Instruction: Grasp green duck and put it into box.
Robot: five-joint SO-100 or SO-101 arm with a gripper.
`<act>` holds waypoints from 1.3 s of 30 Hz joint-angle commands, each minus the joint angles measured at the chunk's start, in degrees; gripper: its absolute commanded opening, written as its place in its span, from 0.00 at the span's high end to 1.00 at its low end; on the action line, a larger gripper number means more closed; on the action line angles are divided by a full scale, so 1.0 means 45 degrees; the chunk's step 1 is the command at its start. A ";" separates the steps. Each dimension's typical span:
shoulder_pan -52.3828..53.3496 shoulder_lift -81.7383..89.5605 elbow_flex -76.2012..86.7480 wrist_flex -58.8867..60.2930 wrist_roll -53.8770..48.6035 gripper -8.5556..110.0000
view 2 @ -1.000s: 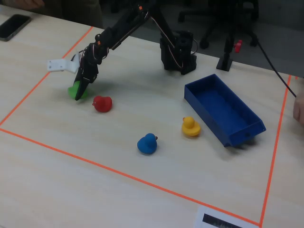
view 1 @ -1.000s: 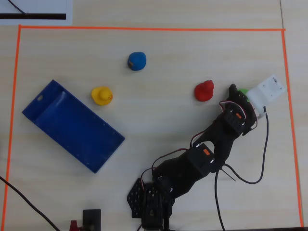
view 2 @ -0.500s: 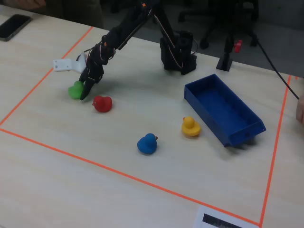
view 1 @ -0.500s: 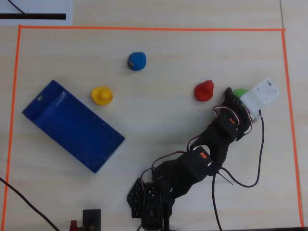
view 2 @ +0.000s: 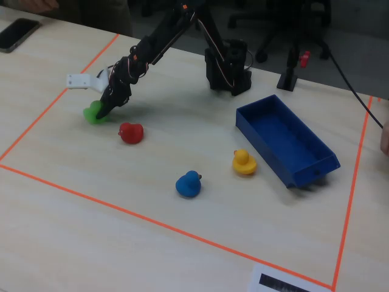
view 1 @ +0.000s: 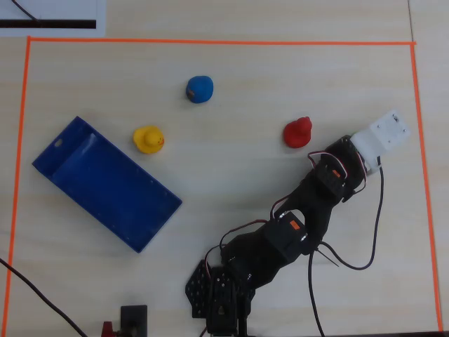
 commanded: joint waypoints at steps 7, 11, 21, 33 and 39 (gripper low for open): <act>-0.1465 0.5605 0.0371 0.5527 0.2656 0.93; -0.4824 0.8594 -0.0742 1.1250 0.4414 0.93; -1.7148 0.8574 -0.5273 1.9336 0.9902 0.93; -2.3828 0.5879 -0.3398 1.7813 1.1895 0.93; -2.2871 0.5781 -0.3105 1.7422 1.0938 0.66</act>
